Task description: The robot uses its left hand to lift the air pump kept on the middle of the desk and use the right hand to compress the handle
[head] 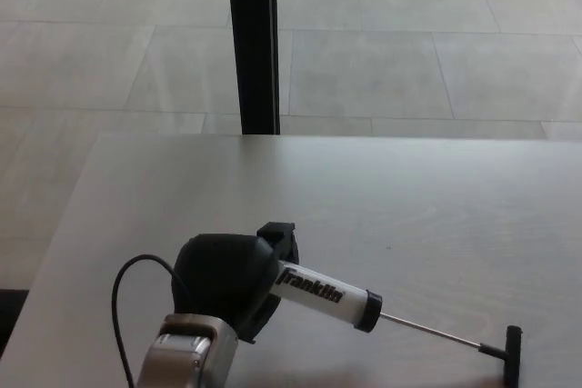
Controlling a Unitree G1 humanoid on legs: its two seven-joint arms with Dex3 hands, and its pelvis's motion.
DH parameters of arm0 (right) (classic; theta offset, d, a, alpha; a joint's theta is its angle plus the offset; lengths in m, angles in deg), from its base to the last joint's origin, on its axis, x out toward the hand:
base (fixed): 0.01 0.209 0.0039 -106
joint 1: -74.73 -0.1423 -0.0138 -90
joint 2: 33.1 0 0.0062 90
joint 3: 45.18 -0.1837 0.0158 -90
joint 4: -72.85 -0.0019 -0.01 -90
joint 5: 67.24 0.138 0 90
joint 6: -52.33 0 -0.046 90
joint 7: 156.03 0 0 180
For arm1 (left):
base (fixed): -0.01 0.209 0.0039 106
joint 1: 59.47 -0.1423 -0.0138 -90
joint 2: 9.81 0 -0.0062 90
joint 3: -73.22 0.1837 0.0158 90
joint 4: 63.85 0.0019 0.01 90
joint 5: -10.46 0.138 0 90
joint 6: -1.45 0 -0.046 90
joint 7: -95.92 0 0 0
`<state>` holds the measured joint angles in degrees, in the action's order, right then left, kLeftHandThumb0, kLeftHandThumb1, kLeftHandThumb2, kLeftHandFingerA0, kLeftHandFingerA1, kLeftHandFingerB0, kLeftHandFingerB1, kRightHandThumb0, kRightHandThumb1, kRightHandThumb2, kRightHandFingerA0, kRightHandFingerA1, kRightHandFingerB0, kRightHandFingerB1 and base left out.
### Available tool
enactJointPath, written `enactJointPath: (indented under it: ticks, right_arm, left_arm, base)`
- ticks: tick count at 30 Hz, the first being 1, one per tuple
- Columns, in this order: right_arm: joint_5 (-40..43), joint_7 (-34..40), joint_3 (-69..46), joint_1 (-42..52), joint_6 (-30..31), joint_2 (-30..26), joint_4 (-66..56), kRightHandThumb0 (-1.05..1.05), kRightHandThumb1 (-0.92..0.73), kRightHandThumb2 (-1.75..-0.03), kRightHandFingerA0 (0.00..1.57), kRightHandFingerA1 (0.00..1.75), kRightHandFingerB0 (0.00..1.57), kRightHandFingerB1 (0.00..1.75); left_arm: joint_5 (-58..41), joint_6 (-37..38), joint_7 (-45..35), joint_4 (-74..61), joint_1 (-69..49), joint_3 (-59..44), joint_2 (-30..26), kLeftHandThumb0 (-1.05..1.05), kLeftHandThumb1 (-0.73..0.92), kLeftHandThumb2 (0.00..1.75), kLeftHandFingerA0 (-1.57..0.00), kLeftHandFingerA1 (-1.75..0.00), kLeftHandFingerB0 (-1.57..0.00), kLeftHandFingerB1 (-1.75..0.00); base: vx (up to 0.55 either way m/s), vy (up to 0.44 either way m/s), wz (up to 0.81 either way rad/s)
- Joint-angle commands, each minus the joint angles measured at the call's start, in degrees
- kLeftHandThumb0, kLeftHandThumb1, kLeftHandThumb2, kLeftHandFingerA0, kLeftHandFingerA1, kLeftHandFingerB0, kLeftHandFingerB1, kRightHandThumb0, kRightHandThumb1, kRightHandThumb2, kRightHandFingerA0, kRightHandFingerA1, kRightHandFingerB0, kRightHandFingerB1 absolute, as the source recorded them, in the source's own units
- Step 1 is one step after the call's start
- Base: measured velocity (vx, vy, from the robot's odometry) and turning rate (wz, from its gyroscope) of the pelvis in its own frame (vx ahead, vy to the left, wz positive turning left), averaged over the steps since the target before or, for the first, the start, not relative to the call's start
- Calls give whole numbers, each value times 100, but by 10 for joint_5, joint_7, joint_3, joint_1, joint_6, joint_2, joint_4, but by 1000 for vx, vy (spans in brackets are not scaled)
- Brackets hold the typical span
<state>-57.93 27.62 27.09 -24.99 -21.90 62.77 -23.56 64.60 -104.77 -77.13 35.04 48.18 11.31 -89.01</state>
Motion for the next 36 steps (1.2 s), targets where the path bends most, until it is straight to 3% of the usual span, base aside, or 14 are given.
enactJointPath:
  ticks: [1, 2, 3, 7, 16, 17, 18, 19, 20, 21, 27, 31, 32, 36]
  right_arm:
    - [0, 11, -13, 7, 6, 1, -1, -64, -74, -113, 32, 59, 32, 54]
    - [-2, 11, -13, 7, 4, 0, 2, -64, -74, -113, 32, 59, 32, 54]
    - [-1, 11, -14, 7, 2, 0, 3, -69, -92, -68, 37, 50, 42, 42]
    - [-5, 8, -15, 11, -2, -3, 4, -69, -92, -68, 38, 52, 42, 43]
    - [-4, 8, -18, 13, 4, -5, 5, -68, -92, -69, 38, 51, 42, 42]
    - [0, 7, -20, 14, 6, -4, 3, -68, -92, -69, 37, 51, 42, 42]
    - [0, 7, -20, 14, 7, -4, 3, -68, -92, -69, 37, 51, 42, 42]
    - [-2, 8, -20, 15, 10, -4, 2, -65, -76, -114, 32, 58, 34, 54]
    - [-3, 9, -19, 16, 11, -5, 2, -65, -76, -114, 32, 58, 34, 54]
    - [-3, 8, -20, 17, 8, -4, 4, -68, -92, -69, 38, 53, 42, 42]
    - [5, 11, -25, 16, 13, 1, 4, -68, -92, -68, 37, 48, 46, 42]
    - [6, 14, -25, 15, 16, 6, 3, -68, -92, -69, 39, 51, 44, 42]
    - [10, 10, -26, 14, 22, 5, 6, -63, -76, -114, 31, 59, 33, 54]
    - [23, 3, -32, 13, 33, 5, 14, -68, -79, -114, 32, 60, 34, 54]
  left_arm:
    - [-27, -41, -13, -9, -10, -25, 26, -17, 53, 127, -93, -175, -76, -139]
    - [-22, -45, -15, -11, -10, -24, 28, -17, 53, 127, -93, -175, -76, -139]
    - [-19, -49, -14, -6, -8, -23, 31, -18, 52, 128, -94, -175, -78, -136]
    - [-62, -44, -5, 0, -17, -44, 63, -17, 57, 118, -93, -174, -80, -121]
    - [-97, -24, 23, 19, -33, -71, 105, -17, 49, 129, -92, -175, -74, -124]
    - [-97, -23, 22, 21, -32, -71, 104, -20, 49, 130, -90, -175, -71, -148]
    - [-98, -23, 23, 22, -32, -70, 103, -20, 49, 130, -90, -175, -71, -148]
    - [-94, -30, 19, 22, -30, -68, 102, -20, 52, 126, -91, -175, -73, -157]
    - [-94, -33, 18, 22, -29, -67, 102, -20, 52, 126, -91, -175, -73, -157]
    - [-93, -31, 18, 24, -29, -65, 99, -17, 52, 126, -94, -175, -73, -125]
    - [-90, -35, 24, 27, -26, -60, 94, -19, 51, 127, -93, -175, -74, -142]
    - [-97, -33, 24, 23, -28, -64, 95, -17, 51, 127, -94, -175, -75, -131]
    - [-107, -19, 31, 23, -30, -70, 97, -17, 52, 125, -91, -175, -75, -147]
    - [-121, -11, 35, 19, -25, -76, 100, -19, 59, 120, -87, -175, -74, -160]
  base:
    - [0, 0, 0]
    - [0, 0, 0]
    - [0, 0, 0]
    - [0, 0, 0]
    - [0, 0, 0]
    - [0, 0, 0]
    - [0, 0, 0]
    - [0, 0, 0]
    - [0, 0, 0]
    - [0, 0, 0]
    - [0, 0, 0]
    - [0, 0, 0]
    - [0, 0, 0]
    - [0, 0, 0]
